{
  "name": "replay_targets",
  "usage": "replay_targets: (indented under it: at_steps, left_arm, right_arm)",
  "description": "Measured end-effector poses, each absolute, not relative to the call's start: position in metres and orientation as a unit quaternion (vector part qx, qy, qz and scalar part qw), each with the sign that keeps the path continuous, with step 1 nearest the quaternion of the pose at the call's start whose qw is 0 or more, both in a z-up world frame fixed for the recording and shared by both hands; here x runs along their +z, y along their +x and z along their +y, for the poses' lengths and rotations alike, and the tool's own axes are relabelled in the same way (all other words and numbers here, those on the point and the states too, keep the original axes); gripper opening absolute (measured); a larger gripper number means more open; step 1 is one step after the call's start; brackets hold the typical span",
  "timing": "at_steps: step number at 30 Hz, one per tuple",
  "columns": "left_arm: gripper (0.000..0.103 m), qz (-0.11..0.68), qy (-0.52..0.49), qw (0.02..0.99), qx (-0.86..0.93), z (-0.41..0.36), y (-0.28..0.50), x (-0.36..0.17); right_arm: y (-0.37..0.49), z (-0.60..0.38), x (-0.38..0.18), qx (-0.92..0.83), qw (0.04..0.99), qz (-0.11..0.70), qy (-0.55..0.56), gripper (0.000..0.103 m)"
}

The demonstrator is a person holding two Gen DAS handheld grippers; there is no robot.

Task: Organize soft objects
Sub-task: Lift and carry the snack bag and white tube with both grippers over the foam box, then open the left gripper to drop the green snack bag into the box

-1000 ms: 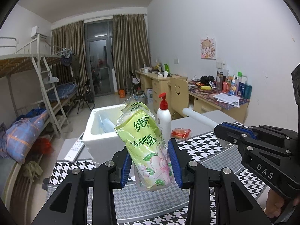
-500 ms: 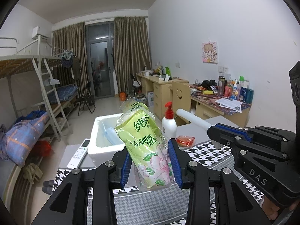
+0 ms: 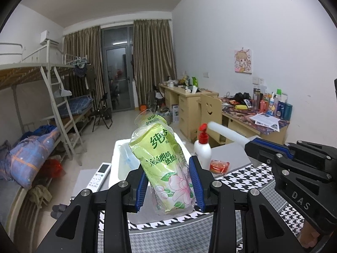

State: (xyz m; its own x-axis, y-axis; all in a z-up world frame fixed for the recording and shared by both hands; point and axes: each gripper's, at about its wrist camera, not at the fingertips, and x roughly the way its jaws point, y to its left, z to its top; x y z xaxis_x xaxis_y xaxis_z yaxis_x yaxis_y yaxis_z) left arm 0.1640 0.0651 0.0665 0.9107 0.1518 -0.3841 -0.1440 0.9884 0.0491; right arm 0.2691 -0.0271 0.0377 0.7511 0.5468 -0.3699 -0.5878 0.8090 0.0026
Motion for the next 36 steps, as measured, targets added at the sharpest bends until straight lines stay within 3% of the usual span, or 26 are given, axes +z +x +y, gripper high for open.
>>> replay_targets:
  at_steps: [36]
  left_arm:
    - [0.04,0.206,-0.007,0.973,0.102,0.097,0.227,0.061]
  right_arm:
    - [0.303,0.007,0.038,0.301,0.935,0.176,-0.067,0.011]
